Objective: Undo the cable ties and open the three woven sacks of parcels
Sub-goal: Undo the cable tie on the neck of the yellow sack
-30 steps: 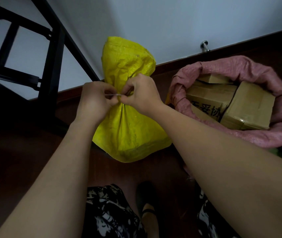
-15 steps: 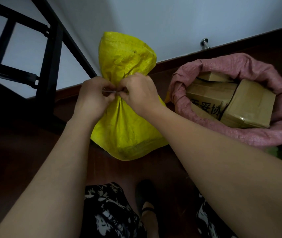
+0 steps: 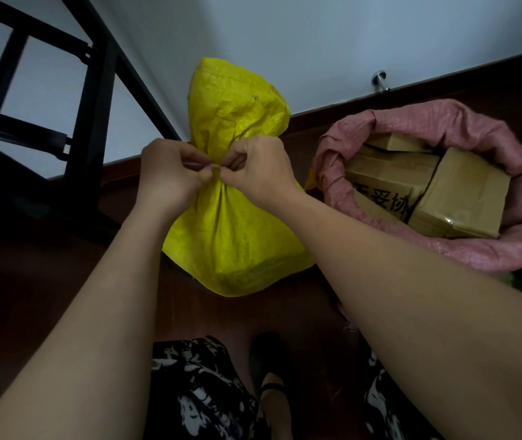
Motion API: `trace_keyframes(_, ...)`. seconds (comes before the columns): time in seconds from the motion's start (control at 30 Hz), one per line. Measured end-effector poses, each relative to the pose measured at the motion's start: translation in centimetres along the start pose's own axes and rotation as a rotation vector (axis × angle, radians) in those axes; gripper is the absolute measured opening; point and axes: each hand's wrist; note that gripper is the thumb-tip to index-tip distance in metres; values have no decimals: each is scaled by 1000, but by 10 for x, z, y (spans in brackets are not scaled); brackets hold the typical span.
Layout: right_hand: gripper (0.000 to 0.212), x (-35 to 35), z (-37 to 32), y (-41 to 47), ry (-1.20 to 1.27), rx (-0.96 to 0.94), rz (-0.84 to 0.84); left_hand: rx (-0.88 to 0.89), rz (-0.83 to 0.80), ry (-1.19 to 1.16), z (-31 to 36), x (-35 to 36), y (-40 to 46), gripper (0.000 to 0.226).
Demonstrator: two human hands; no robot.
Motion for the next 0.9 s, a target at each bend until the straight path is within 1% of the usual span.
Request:
trace_keyframes(0.1, 14, -2, -1, -1, -9, 12, 8, -38, 0, -40, 0, 1, 1, 19)
trace_keyframes(0.13, 15, -3, -2, -2, -57, -18, 14, -42, 1, -48, -1, 1, 1, 20)
trace_keyframes(0.23, 22, -6, -7, -5, -393, -250, 45, -18, 5, -32, -1, 3, 0, 20)
trace_keyframes(0.27, 24, -7, -8, -5, -466, -295, 37, -4, 2, -16, -2, 3, 0, 20)
trace_keyframes(0.33, 26, -7, -8, -4, -506, -298, 10, 9, -1, 1, -3, 3, 0, 18)
trace_keyframes(0.57, 25, -8, -5, -2, -436, -271, -4, 59, 14, 47, -4, 3, 1, 16)
trace_keyframes(0.67, 24, -5, -3, -1, -310, -249, -1, 74, 11, 63, -4, 3, 1, 16)
trace_keyframes(0.9, 17, -3, 0, 1, -127, -179, 10, 9, 19, 14, -1, -1, 0, 17)
Point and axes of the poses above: each hand's wrist, its own y-axis towards the middle knuckle, its own x-axis out of the palm, z = x × y, and after that the axes turned 4 degrees about x, right-handed
